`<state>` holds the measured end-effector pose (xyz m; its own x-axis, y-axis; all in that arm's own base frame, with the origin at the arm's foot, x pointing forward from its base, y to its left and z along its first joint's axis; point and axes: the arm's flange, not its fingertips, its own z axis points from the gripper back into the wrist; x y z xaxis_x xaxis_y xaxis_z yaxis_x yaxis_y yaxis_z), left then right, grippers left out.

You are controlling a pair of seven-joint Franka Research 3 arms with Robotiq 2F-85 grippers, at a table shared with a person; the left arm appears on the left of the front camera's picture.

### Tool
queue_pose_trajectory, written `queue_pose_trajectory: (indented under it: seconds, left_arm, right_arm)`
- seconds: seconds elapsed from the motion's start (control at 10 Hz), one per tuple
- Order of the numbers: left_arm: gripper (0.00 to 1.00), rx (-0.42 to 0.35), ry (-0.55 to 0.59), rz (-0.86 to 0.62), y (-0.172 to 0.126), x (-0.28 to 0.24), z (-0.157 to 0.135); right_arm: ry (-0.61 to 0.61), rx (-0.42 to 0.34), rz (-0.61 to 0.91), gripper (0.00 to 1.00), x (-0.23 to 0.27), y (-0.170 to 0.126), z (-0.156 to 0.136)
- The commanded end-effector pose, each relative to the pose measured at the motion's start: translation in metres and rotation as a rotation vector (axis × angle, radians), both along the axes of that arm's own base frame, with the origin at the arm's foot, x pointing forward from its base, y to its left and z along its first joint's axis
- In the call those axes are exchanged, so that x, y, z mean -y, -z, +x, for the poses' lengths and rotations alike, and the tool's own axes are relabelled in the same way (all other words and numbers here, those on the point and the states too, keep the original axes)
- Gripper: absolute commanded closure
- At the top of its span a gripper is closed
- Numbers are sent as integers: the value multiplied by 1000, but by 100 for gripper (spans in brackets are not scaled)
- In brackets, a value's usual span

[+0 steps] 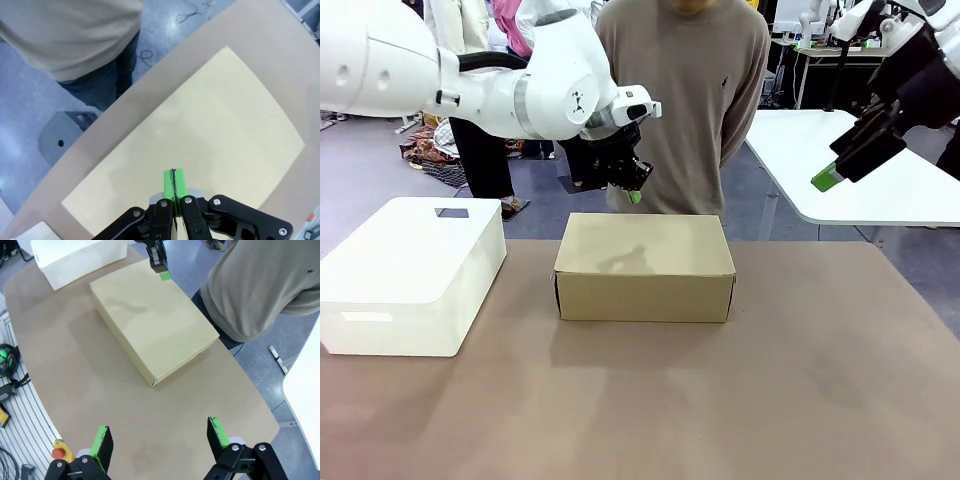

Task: Pack the shoes into the box.
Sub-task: Press down on the lid of the Shoes Box.

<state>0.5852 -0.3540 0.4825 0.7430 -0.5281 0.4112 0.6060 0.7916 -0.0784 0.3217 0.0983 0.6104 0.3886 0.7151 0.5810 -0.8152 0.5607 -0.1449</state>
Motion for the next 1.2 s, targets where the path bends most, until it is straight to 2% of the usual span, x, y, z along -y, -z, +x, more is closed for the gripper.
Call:
queue_pose_trajectory:
  seconds: [0.0, 0.4, 0.7, 1.1]
  left_arm:
    - [100, -16, -44, 43, 6, 13, 15]
    - [100, -22, -67, 69, 37, 25, 31]
    - [100, 17, -80, 103, 53, 29, 39]
    - [100, -18, -82, 103, 64, 27, 38]
  right_arm:
    - [21, 2, -1, 0, -2, -2, 2]
    - [21, 2, -1, 0, -2, -2, 2]
    - [21, 2, -1, 0, -2, -2, 2]
    - [21, 2, -1, 0, -2, -2, 2]
